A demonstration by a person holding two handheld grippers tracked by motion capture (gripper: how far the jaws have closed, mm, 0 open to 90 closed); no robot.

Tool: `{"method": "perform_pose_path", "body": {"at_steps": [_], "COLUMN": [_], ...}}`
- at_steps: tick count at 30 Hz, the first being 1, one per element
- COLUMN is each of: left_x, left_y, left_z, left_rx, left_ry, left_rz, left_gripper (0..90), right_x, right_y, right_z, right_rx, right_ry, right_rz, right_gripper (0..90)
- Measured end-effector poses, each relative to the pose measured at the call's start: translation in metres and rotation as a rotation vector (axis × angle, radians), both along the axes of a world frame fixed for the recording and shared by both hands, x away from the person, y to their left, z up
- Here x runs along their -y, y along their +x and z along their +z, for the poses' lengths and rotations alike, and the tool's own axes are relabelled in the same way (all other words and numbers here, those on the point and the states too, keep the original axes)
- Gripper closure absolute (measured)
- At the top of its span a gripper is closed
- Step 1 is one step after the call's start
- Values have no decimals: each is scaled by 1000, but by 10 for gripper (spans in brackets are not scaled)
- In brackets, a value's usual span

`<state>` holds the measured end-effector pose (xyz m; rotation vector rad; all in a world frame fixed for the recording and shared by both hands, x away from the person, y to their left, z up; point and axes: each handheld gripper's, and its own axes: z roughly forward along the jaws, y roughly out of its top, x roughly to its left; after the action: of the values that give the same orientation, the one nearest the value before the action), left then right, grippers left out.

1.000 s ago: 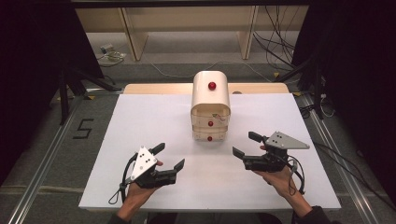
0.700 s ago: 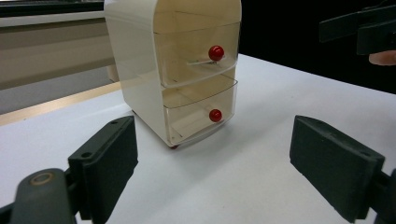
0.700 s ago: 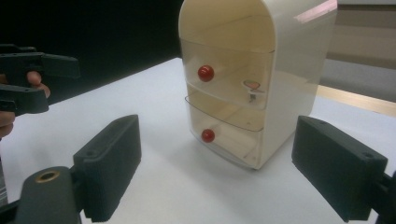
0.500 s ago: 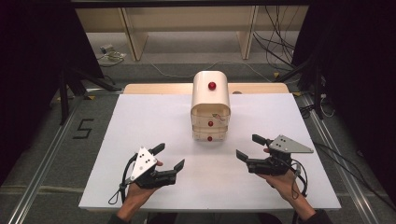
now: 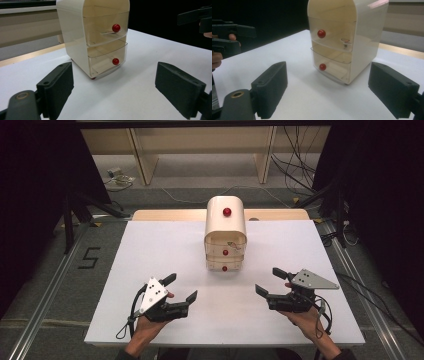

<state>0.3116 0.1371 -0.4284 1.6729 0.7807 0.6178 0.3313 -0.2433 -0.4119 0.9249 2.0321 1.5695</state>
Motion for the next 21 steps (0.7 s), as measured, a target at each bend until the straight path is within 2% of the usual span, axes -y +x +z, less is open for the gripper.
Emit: {"method": "perform_pose_path", "body": {"at_steps": [21], "left_x": [-2], "left_y": [1], "left_z": [0], "left_rx": [-8], "left_ry": [-14], "left_rz": [-1], "left_gripper": [146], "right_x": [8], "right_y": [-16], "right_z": [-7], "right_rx": [-3], "right_ry": [-3], "right_rz": [-2], "right_gripper": [164]}}
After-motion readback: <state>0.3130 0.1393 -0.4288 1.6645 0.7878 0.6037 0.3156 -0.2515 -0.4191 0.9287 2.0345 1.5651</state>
